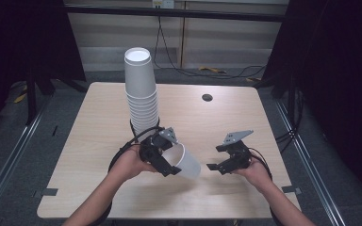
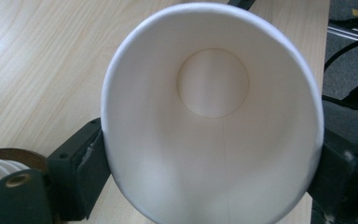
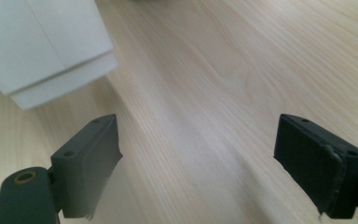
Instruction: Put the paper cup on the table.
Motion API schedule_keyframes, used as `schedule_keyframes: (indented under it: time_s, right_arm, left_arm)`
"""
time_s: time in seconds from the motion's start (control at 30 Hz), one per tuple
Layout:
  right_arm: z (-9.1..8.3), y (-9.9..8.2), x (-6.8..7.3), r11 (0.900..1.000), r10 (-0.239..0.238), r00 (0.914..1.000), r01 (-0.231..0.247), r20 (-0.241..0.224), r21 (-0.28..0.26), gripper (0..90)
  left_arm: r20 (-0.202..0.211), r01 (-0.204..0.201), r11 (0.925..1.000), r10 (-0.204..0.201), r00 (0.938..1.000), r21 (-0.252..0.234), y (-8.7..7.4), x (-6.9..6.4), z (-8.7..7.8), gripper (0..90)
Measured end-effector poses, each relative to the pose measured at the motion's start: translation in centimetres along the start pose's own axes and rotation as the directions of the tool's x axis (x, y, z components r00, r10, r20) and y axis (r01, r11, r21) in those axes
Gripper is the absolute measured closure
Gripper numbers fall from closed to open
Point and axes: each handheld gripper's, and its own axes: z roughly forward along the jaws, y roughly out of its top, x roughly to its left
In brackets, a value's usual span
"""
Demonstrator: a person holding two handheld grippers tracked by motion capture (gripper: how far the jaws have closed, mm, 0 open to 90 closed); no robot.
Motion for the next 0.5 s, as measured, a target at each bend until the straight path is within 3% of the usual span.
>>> schedule_keyframes:
  time_s: [0.3,0.5]
  right_arm:
    - [0.7,-1.3,-0.4,0.9998,0.012,0.9992,-0.012,0.037,0.017,13.8]
    - [1.3,-2.2,-0.5,0.9994,0.016,0.9958,-0.019,0.090,0.028,13.7]
  left_arm:
    - [-0.012,-0.004,0.9983,0.004,0.9999,0.058,0.3,0.2,0.0,12.5]
    - [-0.020,-0.015,0.9952,0.017,0.9997,0.097,0.4,0.2,0.0,12.4]
